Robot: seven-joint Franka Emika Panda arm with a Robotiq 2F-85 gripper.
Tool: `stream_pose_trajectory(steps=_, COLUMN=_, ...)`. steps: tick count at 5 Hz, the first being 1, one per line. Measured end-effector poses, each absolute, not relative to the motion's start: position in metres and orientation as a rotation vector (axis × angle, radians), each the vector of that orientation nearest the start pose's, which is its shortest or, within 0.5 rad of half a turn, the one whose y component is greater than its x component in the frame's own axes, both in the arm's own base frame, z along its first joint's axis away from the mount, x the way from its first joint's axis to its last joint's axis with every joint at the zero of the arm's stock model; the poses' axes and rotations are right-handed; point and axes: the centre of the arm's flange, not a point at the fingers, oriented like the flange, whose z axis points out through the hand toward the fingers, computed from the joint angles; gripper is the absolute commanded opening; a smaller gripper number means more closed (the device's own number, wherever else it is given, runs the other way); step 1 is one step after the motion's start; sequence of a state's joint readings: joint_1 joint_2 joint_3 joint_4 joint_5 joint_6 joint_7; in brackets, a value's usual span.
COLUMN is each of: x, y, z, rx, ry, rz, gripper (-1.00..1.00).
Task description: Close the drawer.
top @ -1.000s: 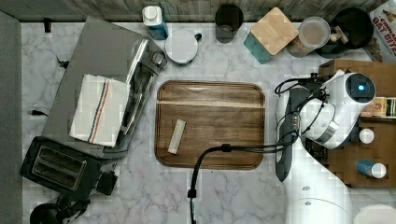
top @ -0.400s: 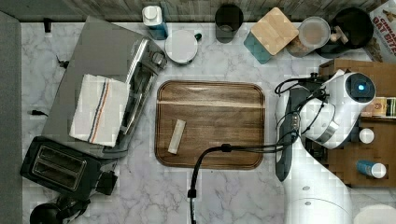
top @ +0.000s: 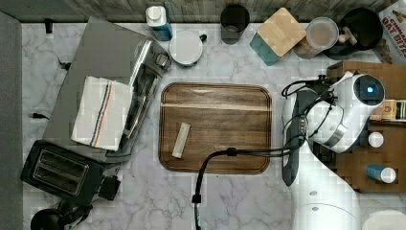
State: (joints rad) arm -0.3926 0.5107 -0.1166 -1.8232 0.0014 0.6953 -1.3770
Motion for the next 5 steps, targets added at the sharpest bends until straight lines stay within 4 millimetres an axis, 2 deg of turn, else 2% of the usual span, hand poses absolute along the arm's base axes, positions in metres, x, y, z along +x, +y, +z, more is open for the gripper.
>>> stream_pose_trajectory(steps=5, x=0.5628, y=-0.3084, z=0.2524, rx=-3.153, ry=-0.148, rz=0.14, gripper=-1.0)
